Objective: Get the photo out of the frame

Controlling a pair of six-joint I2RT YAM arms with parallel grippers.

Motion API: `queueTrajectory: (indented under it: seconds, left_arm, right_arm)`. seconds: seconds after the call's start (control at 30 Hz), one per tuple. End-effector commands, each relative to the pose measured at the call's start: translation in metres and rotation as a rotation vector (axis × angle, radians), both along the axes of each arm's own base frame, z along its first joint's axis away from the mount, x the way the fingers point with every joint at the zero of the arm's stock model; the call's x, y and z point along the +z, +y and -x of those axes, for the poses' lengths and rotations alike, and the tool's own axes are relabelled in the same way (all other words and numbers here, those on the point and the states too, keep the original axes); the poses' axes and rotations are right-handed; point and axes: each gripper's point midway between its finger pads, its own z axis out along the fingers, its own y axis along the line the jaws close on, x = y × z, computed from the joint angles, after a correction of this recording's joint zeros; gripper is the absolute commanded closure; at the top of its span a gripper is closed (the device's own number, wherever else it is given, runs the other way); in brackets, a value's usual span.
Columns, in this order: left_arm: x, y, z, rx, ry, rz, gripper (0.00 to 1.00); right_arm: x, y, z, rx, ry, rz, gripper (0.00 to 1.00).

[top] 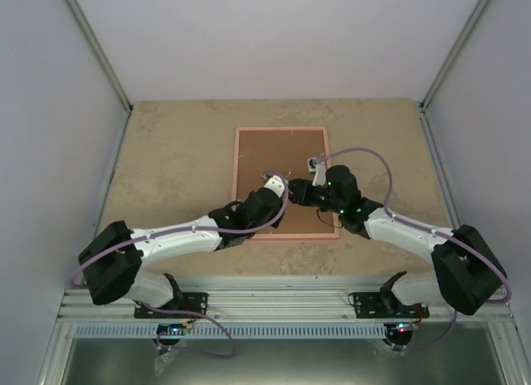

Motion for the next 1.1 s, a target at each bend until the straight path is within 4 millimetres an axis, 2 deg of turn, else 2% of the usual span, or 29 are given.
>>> queueTrajectory:
  seconds: [0.0, 0.2, 0.33, 0.43, 0.5, 0.6, 0.73, 0.97, 1.07]
  left_arm:
    - [0.016, -0.014, -0.002, -0.014, -0.063, 0.016, 1.0]
    - [0.02, -0.017, 0.003, -0.024, -0.09, 0.003, 1.0]
    - [0.018, -0.023, 0.011, -0.066, -0.086, 0.019, 1.0]
    - [0.017, -0.023, 0.012, -0.065, -0.08, 0.033, 1.0]
    - [0.02, -0.021, 0.014, -0.059, -0.078, 0.056, 1.0]
    - [0.032, -0.017, 0.018, -0.056, -0.092, 0.129, 0.85]
    - [0.047, -0.011, 0.025, -0.076, -0.087, 0.228, 0.65]
    - [0.07, 0.001, 0.037, -0.171, -0.039, 0.48, 0.41]
    - [0.08, -0.005, 0.047, -0.237, -0.018, 0.56, 0.34]
  right_arm:
    - [0.015, 0.01, -0.006, -0.006, -0.015, -0.064, 0.54]
    - [0.001, 0.01, -0.009, -0.026, 0.019, -0.049, 0.64]
    - [-0.008, 0.009, -0.01, -0.031, 0.024, -0.037, 0.81]
    - [-0.004, 0.007, -0.008, -0.035, 0.008, -0.053, 0.95]
    - [-0.002, 0.005, -0.006, -0.038, -0.004, -0.06, 0.99]
    - [0.004, -0.001, -0.004, -0.033, -0.02, -0.088, 0.99]
    - [0.022, -0.01, 0.002, -0.019, -0.078, -0.159, 1.0]
    - [0.063, -0.031, 0.018, 0.017, -0.206, -0.316, 1.0]
    - [0.077, -0.035, 0.025, 0.032, -0.25, -0.361, 0.99]
